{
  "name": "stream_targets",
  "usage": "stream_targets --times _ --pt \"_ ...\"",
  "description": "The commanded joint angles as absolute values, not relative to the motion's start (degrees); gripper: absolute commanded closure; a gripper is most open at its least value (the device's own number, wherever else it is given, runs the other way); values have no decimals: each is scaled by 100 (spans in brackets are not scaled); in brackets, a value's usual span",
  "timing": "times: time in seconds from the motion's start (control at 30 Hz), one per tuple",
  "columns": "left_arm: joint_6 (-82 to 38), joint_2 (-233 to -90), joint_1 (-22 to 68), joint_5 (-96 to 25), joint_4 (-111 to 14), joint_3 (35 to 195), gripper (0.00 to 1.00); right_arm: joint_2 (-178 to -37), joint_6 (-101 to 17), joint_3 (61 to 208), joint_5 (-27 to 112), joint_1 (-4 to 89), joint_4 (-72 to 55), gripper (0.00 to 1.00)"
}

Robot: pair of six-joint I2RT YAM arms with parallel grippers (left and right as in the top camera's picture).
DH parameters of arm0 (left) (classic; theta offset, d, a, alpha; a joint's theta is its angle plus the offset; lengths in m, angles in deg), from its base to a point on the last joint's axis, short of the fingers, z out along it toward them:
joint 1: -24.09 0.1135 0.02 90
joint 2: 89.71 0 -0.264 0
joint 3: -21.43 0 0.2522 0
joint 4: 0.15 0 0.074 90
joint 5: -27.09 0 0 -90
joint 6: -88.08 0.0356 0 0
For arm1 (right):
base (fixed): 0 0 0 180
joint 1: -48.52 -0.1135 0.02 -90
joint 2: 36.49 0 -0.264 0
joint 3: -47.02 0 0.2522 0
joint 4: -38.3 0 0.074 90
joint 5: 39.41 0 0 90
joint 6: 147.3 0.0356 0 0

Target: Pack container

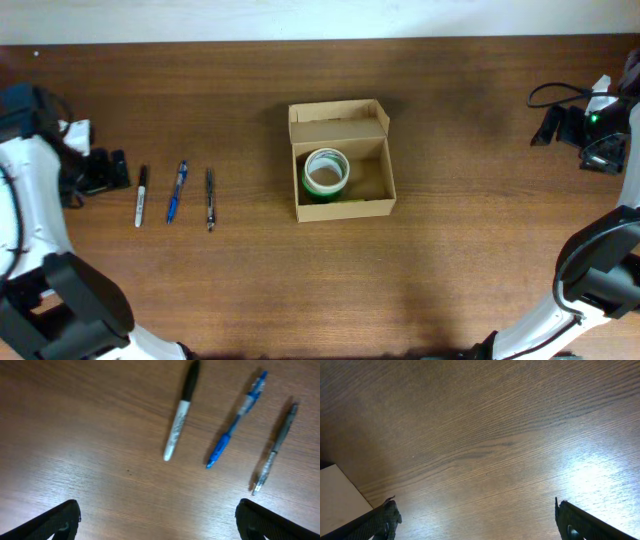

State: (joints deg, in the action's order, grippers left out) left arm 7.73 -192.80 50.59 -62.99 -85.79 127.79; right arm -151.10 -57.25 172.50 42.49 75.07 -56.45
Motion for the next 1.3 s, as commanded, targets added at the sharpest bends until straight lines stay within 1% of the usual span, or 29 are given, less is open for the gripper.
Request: stream_targets --times 0.0,0.17,0.37,0.8,0.93,1.07,1.2,1.27 --pt "1341 -19695 5175 -5897 -8544 12857 0 -15110 -5679 17267 4175 7478 -5647 1" --pt "1313 -20051 4869 -6498 -8305 12857 1 -15110 -5679 17267 4175 7478 -5647 1" --pt "1317 -20595 4646 -6668 -7894 12857 8 -15110 -5679 17267 4175 7478 -5647 1" --pt "1394 -21450 4539 -6749 -7462 12857 8 -15110 -5679 17267 4175 7478 -5647 1" --pt "1505 -21540 4346 -7022 -7438 12857 24 -15110 -5679 17267 4175 7478 -5647 1" --pt "1870 -21540 4191 -7049 -7398 12855 25 -15110 -5679 17267 4175 7478 -5647 1" --pt "1901 -21540 4121 -7051 -7392 12836 28 -15110 -5679 17267 4175 7478 -5647 1" --pt "1870 -21540 4123 -7057 -7385 12803 28 -15110 -5679 17267 4175 7478 -5647 1"
